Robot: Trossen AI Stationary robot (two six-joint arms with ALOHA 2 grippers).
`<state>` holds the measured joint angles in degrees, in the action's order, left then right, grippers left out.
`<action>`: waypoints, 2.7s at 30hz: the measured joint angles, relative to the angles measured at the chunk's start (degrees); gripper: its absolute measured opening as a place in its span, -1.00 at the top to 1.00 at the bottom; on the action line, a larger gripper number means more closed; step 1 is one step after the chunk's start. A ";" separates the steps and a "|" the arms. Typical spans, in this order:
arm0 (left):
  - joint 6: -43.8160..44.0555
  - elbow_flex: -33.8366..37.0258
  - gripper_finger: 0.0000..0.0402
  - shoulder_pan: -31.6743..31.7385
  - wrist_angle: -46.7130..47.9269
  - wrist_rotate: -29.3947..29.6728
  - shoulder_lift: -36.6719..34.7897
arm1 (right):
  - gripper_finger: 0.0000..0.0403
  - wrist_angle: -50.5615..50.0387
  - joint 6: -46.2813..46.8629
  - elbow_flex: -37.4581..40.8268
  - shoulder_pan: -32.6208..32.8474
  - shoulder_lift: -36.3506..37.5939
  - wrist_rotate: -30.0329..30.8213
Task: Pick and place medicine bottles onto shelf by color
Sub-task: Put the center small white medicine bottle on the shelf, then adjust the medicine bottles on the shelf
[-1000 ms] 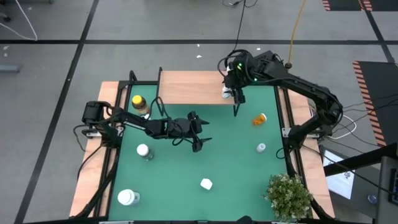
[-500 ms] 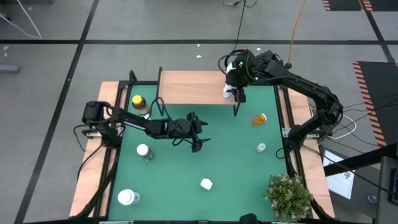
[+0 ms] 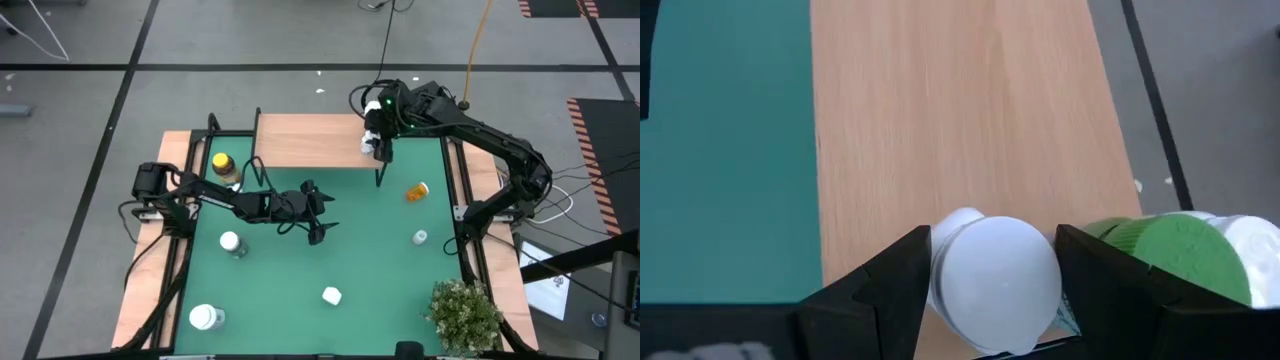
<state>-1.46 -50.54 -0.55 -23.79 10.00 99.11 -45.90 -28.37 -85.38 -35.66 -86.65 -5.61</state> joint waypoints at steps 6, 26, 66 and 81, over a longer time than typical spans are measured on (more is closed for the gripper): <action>-0.01 0.00 -0.77 0.12 -0.02 0.00 0.00 | -0.03 0.16 5.22 0.00 0.00 0.00 1.49; 0.13 0.00 -0.77 0.16 -0.04 0.50 0.00 | -0.03 -0.29 10.35 0.04 0.13 0.59 2.34; 0.20 0.00 -0.77 0.15 -0.39 0.55 0.00 | -0.03 18.55 6.90 0.04 -5.99 1.31 10.06; -0.41 0.00 -0.77 0.15 -0.39 0.55 0.00 | 0.55 19.03 12.49 0.04 -13.90 -2.10 -1.27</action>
<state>-1.87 -50.54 -0.40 -24.18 10.55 99.11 -26.86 -15.88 -85.34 -49.56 -88.75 -6.87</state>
